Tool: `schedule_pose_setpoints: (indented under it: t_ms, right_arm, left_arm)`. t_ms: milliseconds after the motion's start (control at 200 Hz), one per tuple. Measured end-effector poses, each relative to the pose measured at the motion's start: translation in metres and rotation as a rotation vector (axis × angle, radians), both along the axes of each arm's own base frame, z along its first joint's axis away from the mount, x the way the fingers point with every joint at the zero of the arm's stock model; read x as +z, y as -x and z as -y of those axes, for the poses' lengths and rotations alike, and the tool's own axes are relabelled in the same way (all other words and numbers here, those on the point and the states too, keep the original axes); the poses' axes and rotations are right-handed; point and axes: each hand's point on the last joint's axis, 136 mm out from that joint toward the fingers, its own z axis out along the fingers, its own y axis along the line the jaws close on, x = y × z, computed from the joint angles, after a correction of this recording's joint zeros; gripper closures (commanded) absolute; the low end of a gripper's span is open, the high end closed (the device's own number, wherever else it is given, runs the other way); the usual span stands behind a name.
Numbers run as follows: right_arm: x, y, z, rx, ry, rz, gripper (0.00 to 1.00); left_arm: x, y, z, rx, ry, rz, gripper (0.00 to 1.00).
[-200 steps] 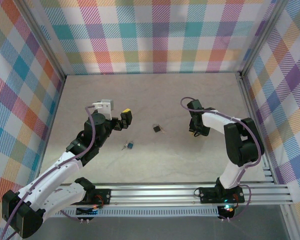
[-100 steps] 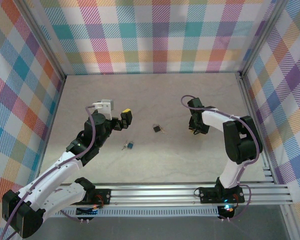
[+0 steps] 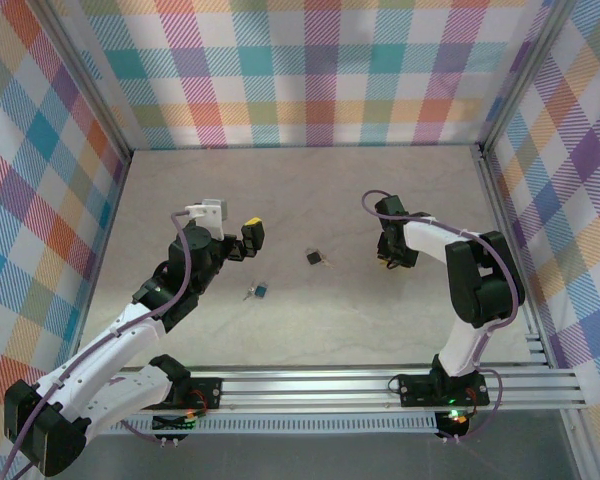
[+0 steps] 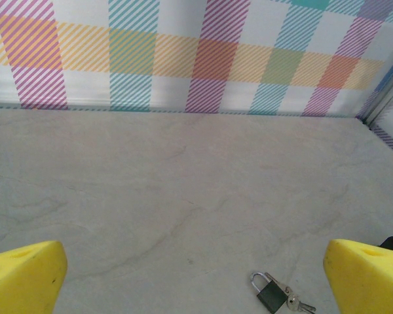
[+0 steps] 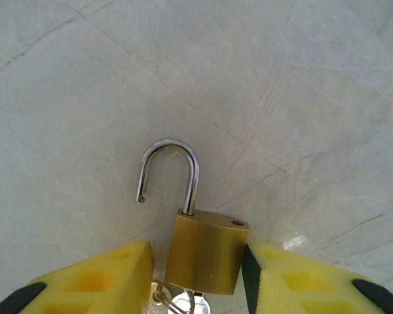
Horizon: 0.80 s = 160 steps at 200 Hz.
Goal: Lock with the key
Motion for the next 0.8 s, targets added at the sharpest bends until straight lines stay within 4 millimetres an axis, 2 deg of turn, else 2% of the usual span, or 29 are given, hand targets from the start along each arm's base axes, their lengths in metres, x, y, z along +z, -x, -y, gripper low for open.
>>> schedule_pose_setpoints:
  t_ms: [490,800]
  right_arm:
    - [-0.0005,-0.0015,-0.0027,0.003,-0.016,0.004,0.67]
    - [0.0000,-0.0020,-0.0049,0.014,-0.035,0.005,0.74]
  left_arm:
    - [0.0000,0.0000,0.0000,0.000,0.000,0.000,0.00]
    - [-0.0020,-0.0005,0.0012,-0.004,-0.002,-0.006,0.00]
